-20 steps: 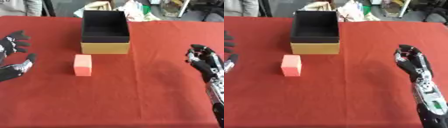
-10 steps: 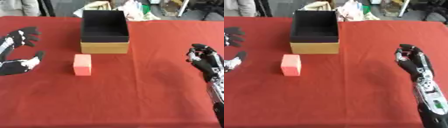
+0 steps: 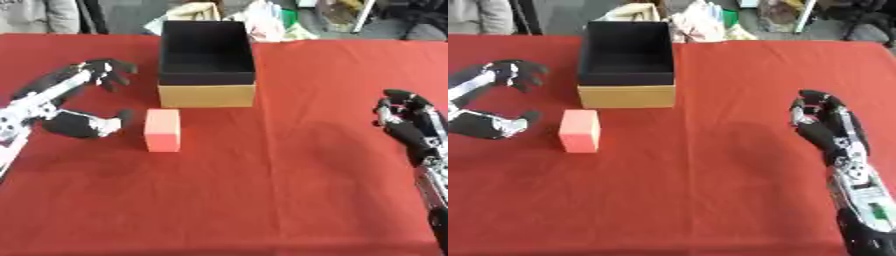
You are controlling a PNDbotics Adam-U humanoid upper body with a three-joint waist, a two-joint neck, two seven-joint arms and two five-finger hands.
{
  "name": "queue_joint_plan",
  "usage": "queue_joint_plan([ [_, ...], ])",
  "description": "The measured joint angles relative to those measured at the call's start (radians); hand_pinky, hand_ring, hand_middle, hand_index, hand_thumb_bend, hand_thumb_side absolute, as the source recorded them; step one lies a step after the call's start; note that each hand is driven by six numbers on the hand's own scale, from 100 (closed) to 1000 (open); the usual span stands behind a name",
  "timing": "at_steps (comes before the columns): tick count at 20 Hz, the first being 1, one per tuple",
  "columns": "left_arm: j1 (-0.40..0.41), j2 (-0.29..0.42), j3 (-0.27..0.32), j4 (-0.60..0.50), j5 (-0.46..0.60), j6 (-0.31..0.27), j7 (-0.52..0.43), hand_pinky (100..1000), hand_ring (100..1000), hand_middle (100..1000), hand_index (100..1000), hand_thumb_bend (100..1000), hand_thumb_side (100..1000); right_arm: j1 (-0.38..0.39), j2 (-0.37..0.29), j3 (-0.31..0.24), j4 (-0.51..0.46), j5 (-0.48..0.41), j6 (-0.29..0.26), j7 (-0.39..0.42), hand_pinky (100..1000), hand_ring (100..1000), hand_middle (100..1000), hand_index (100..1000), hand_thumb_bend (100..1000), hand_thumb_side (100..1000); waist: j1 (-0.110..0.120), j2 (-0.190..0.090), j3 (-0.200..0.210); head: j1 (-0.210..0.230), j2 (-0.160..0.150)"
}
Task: Pick up objects on the table and place them in the box.
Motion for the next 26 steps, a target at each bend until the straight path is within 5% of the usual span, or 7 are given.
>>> queue_joint_plan([
  [6,-0.061,-0.040,-0.067,0.094,-0.003,-0.018,-0.047,772,850,897,967,260,336,-0.001,0.000,0.000,0.000,0.000,0.000,0.001,514,616,577,709,100,100,0.000,0.001,-0.006,0.004,0.000],
  [15,-0.085,-0.053,-0.086,0.159,0.010,-0.038,-0.138,773,850,902,972,269,375,-0.004,0.000,0.000,0.000,0.000,0.000,0.001,514,616,577,709,100,100,0.003,0.002,-0.008,0.007,0.000],
  [26,-0.092,-0.081,-0.086,0.184,-0.105,-0.028,-0.082,781,840,874,953,270,219,-0.004,0.001,0.000,0.000,0.000,0.000,0.001,514,616,576,708,100,100,0.001,0.002,-0.007,0.007,0.000],
])
